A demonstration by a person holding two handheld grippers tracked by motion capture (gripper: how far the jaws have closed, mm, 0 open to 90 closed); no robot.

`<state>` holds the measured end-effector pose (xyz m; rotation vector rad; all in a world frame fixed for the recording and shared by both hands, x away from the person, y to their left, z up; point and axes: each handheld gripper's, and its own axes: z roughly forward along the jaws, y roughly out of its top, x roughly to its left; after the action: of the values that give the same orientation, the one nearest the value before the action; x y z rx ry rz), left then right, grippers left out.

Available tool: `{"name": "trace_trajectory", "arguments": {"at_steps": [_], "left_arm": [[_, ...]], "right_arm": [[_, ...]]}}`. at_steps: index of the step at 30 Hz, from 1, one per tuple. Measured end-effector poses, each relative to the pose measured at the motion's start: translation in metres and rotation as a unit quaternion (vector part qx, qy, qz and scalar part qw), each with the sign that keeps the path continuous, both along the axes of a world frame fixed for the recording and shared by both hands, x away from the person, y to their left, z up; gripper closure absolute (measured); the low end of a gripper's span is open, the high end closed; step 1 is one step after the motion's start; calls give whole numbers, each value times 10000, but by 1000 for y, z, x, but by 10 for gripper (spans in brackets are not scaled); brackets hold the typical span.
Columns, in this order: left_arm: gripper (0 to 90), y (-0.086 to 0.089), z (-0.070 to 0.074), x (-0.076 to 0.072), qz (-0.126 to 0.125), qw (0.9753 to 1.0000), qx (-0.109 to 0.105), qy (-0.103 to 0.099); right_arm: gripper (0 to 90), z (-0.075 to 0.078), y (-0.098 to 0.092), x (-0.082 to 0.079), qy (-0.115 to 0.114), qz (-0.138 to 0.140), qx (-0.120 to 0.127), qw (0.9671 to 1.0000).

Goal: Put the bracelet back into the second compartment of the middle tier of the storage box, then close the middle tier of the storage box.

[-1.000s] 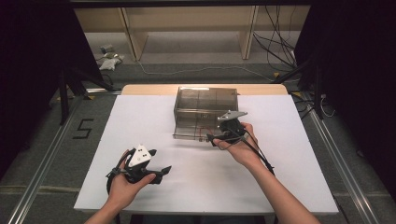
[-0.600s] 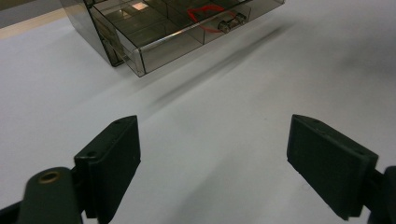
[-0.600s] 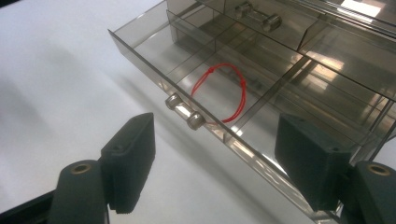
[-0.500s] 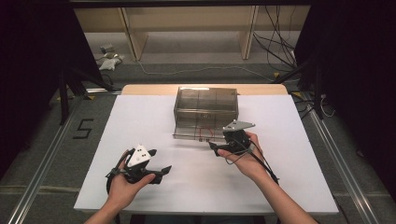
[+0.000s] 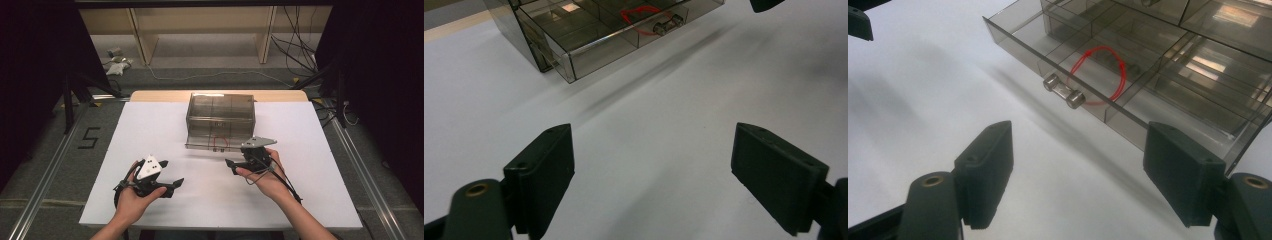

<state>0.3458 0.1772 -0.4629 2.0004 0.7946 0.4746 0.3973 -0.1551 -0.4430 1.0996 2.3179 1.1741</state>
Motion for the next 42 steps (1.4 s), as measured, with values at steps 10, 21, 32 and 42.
{"name": "trace_trajectory", "arguments": {"at_steps": [10,21,32,42], "left_arm": [[175,1,0,1,22,10000,8,8],[175,1,1,0,-26,10000,-18,-15],[175,1,-2,4,65,10000,-6,38],[175,2,-3,7,69,10000,-10,62]], "right_arm": [[278,-1,-2,-2,1,-10,64,10000],[584,-3,2,-2,-334,-58,23,9994],[840,-7,0,-5,-515,311,155,9981],[900,-9,3,-3,-276,660,95,9974]]}}
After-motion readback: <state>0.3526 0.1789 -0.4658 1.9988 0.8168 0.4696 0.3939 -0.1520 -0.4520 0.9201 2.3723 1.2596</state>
